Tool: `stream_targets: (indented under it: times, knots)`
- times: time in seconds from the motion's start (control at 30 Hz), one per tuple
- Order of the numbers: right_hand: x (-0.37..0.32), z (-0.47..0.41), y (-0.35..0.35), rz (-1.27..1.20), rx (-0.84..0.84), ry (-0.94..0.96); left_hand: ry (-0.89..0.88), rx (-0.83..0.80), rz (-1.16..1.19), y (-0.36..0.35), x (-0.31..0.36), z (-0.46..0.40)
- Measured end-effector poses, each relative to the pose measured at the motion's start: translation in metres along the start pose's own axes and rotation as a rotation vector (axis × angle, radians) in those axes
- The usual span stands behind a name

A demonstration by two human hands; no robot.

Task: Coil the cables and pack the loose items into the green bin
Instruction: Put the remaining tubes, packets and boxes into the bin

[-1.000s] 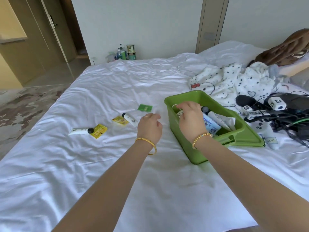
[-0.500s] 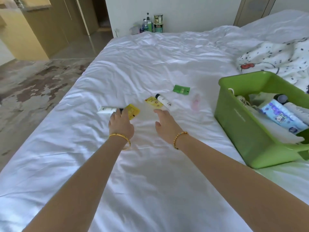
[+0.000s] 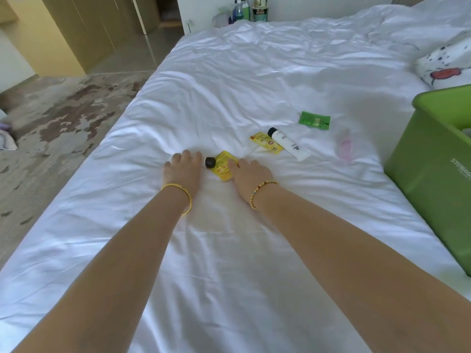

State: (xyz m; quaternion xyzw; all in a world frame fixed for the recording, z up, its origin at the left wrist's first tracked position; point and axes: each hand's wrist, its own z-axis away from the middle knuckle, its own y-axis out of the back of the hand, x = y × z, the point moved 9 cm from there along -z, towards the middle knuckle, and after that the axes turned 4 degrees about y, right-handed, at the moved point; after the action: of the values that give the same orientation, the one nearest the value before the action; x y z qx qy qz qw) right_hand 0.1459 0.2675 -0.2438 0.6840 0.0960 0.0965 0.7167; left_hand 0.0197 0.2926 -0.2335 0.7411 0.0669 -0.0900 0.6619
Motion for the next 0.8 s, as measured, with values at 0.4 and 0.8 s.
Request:
stream_targets:
  times: [0.4, 0.8]
  knots:
    - [0.009, 0.036, 0.000, -0.110, -0.084, -0.038, -0.093, 0.018, 0.008, 0.009, 0.014, 0.050]
    - [0.107, 0.209, 0.117, -0.560, 0.423, -0.295, 0.076, 0.144, 1.031, 0.164, 0.104, 0.144]
